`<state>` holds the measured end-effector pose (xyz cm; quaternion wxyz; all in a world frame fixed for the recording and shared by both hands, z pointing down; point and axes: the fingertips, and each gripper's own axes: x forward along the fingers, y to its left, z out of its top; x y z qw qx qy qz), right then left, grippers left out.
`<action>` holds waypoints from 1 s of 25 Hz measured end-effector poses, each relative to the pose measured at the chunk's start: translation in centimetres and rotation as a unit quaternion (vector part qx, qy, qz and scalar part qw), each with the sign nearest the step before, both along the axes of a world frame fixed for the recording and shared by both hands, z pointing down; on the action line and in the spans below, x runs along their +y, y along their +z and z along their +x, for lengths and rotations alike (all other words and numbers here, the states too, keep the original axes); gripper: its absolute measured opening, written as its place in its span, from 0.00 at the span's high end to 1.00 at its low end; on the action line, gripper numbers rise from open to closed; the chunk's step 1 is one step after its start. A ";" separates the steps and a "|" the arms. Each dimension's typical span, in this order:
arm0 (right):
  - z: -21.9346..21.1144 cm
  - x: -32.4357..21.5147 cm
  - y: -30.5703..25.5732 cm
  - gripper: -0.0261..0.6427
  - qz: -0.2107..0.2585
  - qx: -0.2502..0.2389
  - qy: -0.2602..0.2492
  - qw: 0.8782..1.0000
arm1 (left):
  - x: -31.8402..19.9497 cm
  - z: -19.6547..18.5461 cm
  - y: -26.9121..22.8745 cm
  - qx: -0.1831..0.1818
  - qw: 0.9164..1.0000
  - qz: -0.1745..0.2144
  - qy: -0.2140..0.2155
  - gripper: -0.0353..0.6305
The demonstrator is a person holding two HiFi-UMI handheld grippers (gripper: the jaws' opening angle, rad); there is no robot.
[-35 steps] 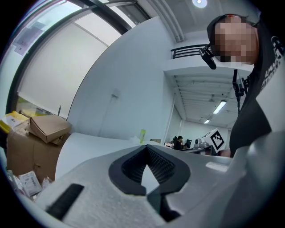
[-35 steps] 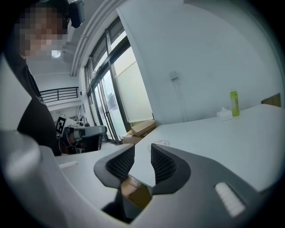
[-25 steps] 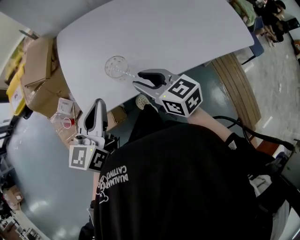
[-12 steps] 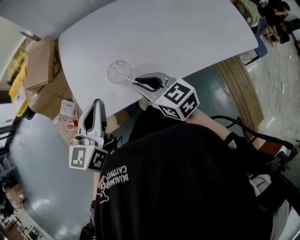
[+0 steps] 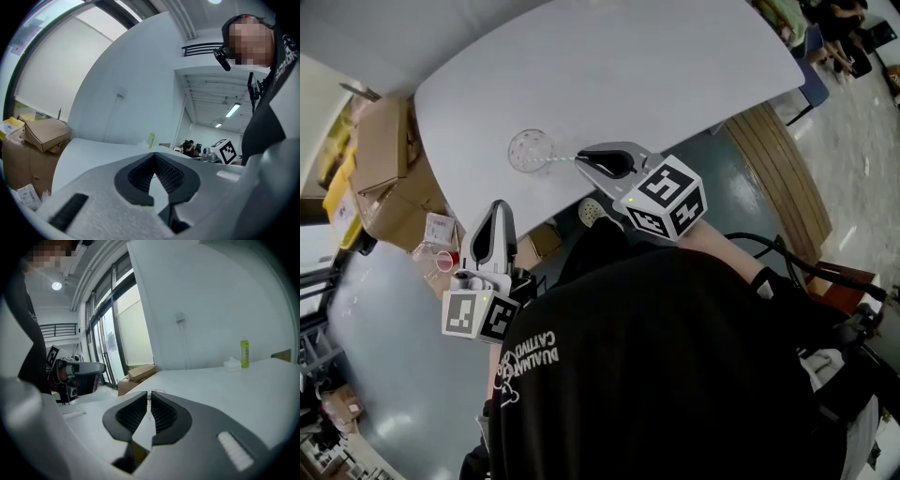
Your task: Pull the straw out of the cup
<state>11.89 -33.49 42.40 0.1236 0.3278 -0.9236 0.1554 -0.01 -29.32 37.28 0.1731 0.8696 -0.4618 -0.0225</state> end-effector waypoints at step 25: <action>4.7 7.2 -7.9 0.91 0.007 -0.126 0.081 0.989 | 12.7 -4.5 -1.5 -0.014 0.999 0.004 -0.052 0.94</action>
